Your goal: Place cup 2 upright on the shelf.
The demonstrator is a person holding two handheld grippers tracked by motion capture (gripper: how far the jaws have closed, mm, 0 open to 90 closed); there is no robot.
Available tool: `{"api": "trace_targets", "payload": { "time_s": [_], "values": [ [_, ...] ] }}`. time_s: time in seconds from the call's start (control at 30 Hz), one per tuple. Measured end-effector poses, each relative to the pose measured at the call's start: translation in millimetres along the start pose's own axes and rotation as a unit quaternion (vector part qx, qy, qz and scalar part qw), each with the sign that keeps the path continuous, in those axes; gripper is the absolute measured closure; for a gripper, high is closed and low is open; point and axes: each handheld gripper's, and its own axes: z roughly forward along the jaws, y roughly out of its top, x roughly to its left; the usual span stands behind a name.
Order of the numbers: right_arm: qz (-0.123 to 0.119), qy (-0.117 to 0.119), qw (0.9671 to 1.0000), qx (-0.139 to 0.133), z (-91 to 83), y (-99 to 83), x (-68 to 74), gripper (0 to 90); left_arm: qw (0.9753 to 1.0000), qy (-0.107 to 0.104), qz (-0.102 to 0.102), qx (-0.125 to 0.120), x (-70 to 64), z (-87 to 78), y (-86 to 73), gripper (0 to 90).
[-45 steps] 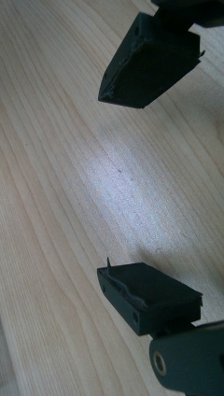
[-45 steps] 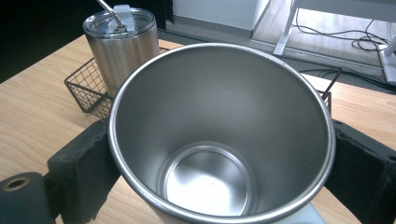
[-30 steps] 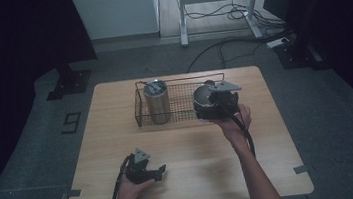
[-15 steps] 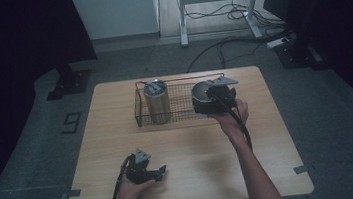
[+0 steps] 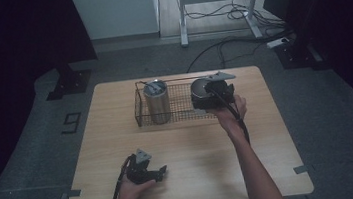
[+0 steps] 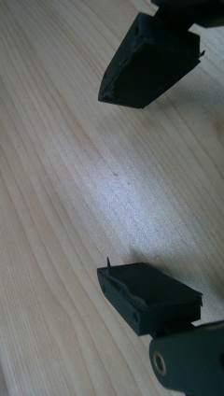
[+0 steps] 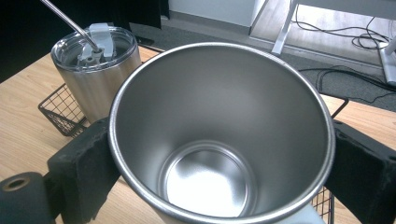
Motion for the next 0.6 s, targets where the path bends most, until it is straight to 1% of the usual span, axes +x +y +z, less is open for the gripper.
{"api": "trace_targets", "payload": {
  "time_s": [0.2,0.4,0.6],
  "values": [
    [-0.002,-0.002,1.0,0.002,5.5,4.2,-2.3,6.5,1.0,0.004,-0.001,-0.002,1.2,-0.5,0.1,14.5],
    [-0.003,-0.003,1.0,0.005,14.0,7.8,-4.2,6.5,1.0,0.002,-0.002,-0.006,1.9,-3.1,1.1,14.5],
    [-0.006,-0.001,0.9999,0.008,23.8,12.1,-2.8,6.5,1.0,0.003,-0.002,-0.005,2.7,-3.4,0.9,14.5]
  ]
}}
